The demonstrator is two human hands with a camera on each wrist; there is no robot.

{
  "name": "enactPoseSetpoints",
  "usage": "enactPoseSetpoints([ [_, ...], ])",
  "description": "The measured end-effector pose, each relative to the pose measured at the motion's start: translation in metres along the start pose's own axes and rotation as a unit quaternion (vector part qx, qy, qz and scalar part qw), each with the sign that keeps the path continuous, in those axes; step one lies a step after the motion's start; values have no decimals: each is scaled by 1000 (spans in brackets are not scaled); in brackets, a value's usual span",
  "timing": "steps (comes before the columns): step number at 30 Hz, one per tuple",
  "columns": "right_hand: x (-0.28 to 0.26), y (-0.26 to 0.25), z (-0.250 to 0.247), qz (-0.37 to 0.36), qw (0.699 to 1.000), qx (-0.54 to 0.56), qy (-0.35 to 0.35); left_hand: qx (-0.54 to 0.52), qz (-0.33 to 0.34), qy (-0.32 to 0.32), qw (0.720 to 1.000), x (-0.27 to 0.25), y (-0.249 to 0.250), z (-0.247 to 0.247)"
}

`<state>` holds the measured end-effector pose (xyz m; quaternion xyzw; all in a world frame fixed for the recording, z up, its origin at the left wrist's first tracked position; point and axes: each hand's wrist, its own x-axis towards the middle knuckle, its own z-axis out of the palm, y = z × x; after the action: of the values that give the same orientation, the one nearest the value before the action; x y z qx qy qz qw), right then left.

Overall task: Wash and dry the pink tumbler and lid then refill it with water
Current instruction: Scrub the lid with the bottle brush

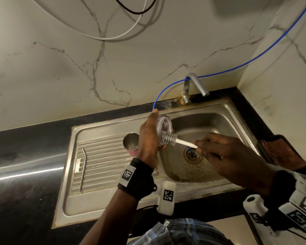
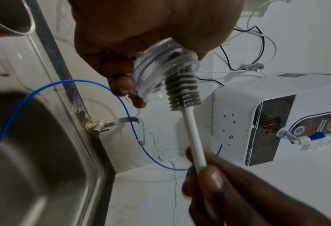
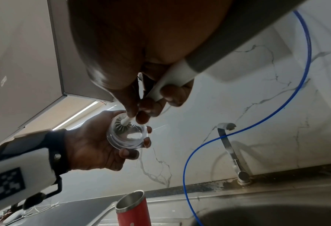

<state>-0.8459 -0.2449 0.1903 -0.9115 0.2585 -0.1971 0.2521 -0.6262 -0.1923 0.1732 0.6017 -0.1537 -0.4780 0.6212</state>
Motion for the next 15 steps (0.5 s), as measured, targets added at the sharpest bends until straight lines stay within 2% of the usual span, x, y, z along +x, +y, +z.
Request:
enactPoseSetpoints([
  [4,14,-3,-1,-18,999,-30,-6,8,3,2,1000,-6,-5,0],
  [7,12,-2,2,-31,999,3,-13,17,46,12,999,-2,-1,-6],
  [11,11,7,-4,-31,997,13,-68,8,78,20,997,1,2,-7],
  [15,28,21,-20,-31,990,-94,-96,6,55,1,998,-1,-3,-3],
])
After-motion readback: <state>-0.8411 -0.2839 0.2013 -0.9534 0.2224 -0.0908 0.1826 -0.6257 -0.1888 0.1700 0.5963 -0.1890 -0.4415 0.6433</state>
